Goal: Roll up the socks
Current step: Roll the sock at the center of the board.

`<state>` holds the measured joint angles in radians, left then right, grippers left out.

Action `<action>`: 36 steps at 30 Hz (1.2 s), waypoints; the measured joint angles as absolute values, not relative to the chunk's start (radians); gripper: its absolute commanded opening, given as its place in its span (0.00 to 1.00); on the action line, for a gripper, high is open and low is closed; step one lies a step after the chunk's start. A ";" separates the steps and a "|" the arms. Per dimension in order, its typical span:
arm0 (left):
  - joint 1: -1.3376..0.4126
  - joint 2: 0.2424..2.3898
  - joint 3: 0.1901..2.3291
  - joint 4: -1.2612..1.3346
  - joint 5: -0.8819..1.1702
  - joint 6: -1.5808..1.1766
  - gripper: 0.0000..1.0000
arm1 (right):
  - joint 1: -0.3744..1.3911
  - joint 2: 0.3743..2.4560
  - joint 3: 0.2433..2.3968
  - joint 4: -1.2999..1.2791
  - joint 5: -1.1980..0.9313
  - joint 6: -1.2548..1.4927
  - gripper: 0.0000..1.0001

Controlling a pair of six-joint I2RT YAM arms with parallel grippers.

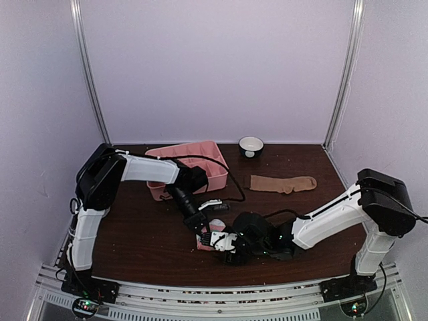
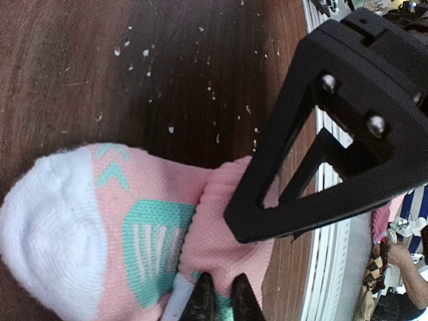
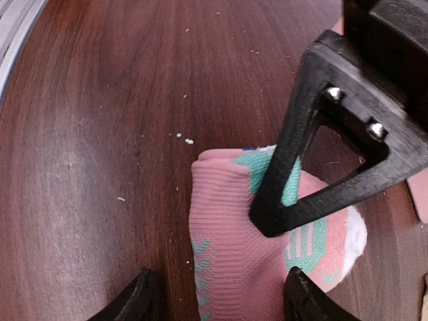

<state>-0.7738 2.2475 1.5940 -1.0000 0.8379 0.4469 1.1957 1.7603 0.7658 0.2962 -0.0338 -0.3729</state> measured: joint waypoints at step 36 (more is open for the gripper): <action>-0.701 1.730 1.042 -0.568 0.691 0.604 0.74 | 0.956 1.948 0.915 0.322 -0.617 0.062 0.01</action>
